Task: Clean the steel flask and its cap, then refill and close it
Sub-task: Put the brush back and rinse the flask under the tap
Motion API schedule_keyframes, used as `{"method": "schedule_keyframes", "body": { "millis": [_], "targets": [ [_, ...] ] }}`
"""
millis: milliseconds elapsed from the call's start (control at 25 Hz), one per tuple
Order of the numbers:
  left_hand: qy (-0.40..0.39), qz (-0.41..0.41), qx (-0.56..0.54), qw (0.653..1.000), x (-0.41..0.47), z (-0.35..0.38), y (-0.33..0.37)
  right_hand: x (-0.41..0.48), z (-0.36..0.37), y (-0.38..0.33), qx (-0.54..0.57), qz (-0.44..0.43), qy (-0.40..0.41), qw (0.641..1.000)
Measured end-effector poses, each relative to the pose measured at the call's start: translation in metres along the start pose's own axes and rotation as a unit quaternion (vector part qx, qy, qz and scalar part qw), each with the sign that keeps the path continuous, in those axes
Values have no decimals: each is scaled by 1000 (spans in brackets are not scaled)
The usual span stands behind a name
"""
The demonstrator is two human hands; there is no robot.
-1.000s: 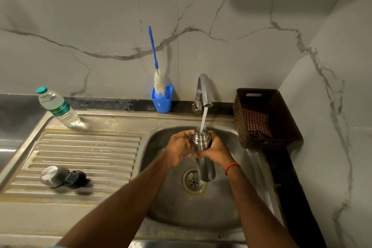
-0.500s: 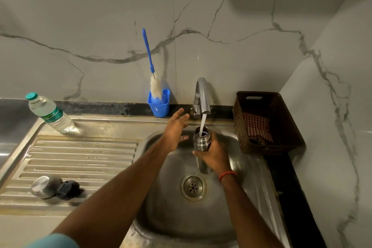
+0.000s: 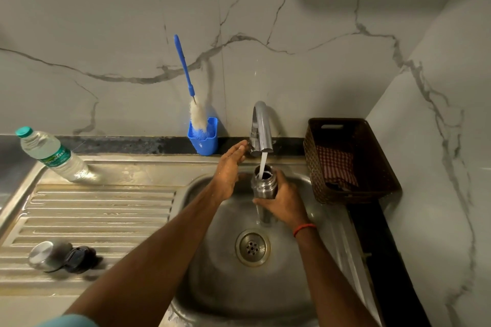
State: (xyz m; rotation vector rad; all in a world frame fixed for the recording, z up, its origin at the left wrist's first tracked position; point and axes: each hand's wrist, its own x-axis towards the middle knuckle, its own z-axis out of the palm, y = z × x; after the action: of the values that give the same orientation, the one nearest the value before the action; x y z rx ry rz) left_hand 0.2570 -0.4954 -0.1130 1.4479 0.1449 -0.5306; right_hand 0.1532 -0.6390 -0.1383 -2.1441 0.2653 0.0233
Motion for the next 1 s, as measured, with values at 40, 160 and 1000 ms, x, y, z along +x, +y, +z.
{"method": "schedule_keyframes", "body": {
  "millis": [40,160,1000],
  "targets": [
    [-5,8,8,1000,1,1,0,0,0,0,-4,-9,-8,1000],
    [-30,15,3,999,1,9,4,1,4,-5,21,5,-1,1000],
    [-35,22,91,995,-67,-17,-26,-26,-19,-19,40,-85,3,996]
  ]
}}
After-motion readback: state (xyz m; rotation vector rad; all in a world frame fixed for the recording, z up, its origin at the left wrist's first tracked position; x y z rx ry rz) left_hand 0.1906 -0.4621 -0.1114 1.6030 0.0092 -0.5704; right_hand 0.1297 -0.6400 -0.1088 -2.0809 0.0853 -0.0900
